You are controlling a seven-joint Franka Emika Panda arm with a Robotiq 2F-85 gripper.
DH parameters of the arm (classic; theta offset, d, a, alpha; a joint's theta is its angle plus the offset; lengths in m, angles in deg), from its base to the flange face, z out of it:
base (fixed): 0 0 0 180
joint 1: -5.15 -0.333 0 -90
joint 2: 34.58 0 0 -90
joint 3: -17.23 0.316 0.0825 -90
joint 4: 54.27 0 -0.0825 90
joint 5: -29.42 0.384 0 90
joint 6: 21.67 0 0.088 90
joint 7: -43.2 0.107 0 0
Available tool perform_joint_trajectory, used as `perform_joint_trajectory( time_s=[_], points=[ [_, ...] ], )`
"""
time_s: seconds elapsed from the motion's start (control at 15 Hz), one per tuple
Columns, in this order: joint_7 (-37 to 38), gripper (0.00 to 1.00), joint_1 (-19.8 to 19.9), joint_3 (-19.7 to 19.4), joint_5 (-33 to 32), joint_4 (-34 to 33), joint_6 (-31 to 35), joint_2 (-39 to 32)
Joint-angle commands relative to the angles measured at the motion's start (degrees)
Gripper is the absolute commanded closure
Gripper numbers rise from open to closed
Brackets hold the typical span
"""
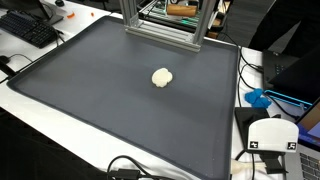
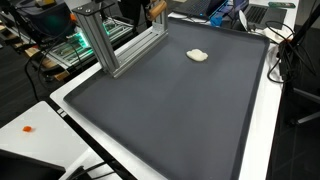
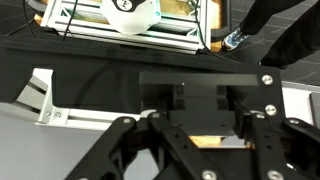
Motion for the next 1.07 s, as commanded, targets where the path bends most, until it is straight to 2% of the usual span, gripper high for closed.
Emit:
perform_joint_trajectory(
  time_s=[0.0,0.47,1.0],
  points=[
    [1.26,0.65,0.20,-0.15,2.61,4.05,0.01,3.71],
    [0.90,0.65,0.12,0.04,3.80,7.80,0.95,5.27],
    [1.94,0.65,-0.35,0.82,3.15,8.84,1.69,5.05]
  ],
)
